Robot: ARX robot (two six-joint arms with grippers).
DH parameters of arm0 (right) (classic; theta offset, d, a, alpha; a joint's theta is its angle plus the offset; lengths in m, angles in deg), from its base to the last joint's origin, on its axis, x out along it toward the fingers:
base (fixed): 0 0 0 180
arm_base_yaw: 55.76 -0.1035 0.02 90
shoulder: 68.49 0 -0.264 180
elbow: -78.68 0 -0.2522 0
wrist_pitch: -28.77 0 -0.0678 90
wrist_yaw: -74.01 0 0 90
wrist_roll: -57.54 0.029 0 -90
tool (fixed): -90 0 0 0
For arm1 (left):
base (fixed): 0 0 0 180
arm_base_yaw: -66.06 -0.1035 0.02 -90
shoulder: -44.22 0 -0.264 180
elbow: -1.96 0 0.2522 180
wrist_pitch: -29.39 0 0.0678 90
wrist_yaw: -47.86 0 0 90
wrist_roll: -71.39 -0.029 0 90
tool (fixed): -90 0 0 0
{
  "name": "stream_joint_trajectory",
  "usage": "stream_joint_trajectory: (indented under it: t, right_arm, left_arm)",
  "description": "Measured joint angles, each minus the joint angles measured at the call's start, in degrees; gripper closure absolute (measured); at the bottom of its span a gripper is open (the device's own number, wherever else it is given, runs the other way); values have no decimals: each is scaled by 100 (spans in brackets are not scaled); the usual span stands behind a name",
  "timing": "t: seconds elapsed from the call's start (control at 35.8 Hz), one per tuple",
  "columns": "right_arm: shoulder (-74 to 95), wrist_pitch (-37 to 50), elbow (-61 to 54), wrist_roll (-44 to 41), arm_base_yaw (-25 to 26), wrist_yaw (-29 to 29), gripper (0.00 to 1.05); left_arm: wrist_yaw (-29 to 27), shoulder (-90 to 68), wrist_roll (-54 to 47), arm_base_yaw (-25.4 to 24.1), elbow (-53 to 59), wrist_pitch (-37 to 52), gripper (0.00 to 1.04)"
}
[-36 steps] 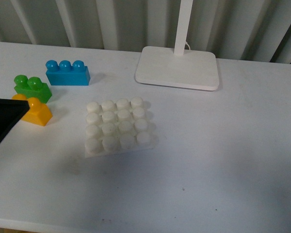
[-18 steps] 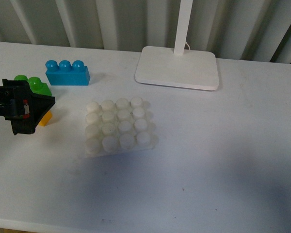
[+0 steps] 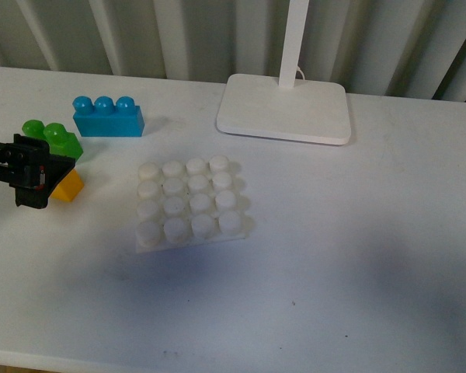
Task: Insert yellow block into base center
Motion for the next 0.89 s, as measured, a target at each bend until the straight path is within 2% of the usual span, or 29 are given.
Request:
stream_joint_trajectory:
  t: [0.36, 0.89]
  right_arm:
    - [0, 0, 0, 2, 0, 2, 9]
    - [0, 0, 0, 2, 2, 2, 9]
  left_arm:
    - [175, -352, -444, -297, -308, -50, 6]
    - [286, -879, -529, -317, -706, -46, 6]
